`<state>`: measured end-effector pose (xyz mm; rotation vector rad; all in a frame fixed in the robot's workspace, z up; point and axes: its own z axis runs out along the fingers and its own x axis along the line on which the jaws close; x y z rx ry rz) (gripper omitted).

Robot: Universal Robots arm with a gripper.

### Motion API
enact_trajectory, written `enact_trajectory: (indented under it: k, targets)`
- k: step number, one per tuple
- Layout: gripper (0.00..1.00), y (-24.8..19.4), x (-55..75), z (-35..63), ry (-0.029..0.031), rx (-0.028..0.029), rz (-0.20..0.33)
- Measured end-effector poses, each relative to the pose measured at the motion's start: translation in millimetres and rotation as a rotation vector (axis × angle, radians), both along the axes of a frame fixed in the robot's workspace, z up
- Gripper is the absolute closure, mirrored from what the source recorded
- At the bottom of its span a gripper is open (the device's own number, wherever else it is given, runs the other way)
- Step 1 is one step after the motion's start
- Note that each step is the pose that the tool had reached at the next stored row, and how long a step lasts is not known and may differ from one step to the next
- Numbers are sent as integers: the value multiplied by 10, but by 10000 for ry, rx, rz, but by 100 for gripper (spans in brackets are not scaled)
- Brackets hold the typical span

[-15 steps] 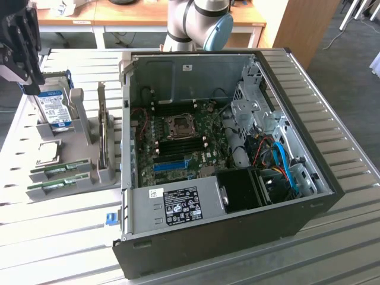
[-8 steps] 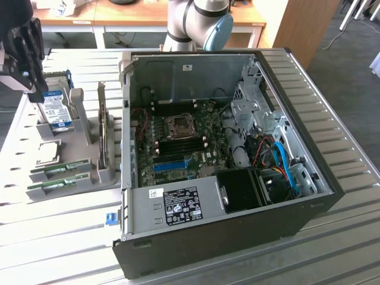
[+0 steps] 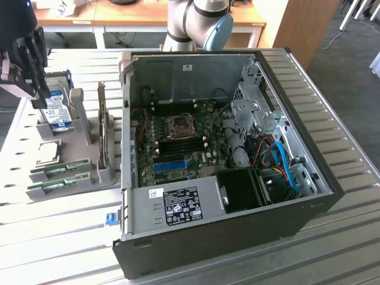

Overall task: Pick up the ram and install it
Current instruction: 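Pick up the ram and move it above insertion slot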

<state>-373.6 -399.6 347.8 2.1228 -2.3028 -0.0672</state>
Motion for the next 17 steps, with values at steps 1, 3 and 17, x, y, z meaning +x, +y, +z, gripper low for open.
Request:
enact_trajectory:
  k: [1, 3, 17]
  targets:
    - [69, 0, 0, -18, -2, 1, 0]
    - [69, 0, 0, -55, -4, 0, -1]
    - [69, 0, 0, -276, -12, -1, -1]
